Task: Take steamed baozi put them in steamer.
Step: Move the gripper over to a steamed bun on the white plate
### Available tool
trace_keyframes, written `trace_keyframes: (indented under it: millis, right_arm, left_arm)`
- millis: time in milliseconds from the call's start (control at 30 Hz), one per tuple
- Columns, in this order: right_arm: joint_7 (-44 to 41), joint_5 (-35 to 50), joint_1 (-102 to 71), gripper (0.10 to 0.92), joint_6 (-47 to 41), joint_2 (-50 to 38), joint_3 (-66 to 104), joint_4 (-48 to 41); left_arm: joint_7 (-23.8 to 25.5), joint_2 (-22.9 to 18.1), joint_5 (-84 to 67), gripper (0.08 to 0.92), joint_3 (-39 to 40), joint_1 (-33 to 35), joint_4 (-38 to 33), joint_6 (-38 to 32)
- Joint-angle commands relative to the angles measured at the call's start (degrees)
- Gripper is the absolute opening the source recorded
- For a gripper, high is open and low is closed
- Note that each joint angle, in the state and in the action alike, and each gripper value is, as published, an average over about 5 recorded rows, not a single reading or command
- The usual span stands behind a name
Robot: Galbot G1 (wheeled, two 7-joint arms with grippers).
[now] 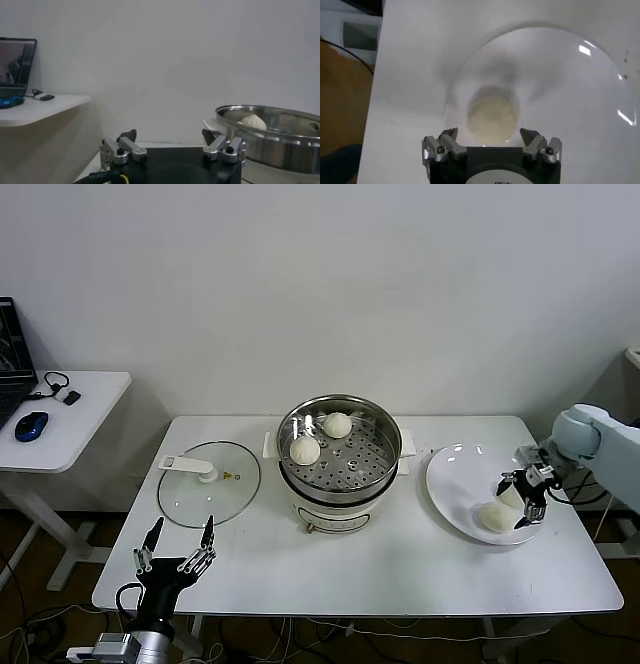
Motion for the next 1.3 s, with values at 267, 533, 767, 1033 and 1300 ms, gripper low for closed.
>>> trace_keyframes:
  millis: [267,533,767,1033,1300]
  right_arm:
    - [0.2,-2.8,-3.3,0.823,0.6,5.0,2.7,-5.0]
    - [0.1,-3.3,-3.6,0.823,0.7,5.5,2.8,-5.5]
    - [0.2,-3.9,-3.9,0.823,0.5,5.9,3.4,-5.9]
    - [-0.1,-4.0,-4.1,0.779,0.3,5.6,3.6,-5.8]
    - [-0.2,-3.7,-4.0,0.723,0.3,5.3,3.8,-5.4]
  left_arm:
    - [0.0,0.0,-0.1,0.823,0.0,-0.4,0.7,0.1]
    - [-0.1,-0.1,-0.1,0.823,0.1,-0.6,0.8,0.2]
    - [-0.1,-0.1,-0.1,0.823,0.2,-0.6,0.8,0.2]
    - [-0.1,-0.1,-0.1,0.823,0.1,-0.5,0.8,0.2]
    - [-0.1,-0.1,-0.1,0.823,0.1,-0.4,0.8,0.2]
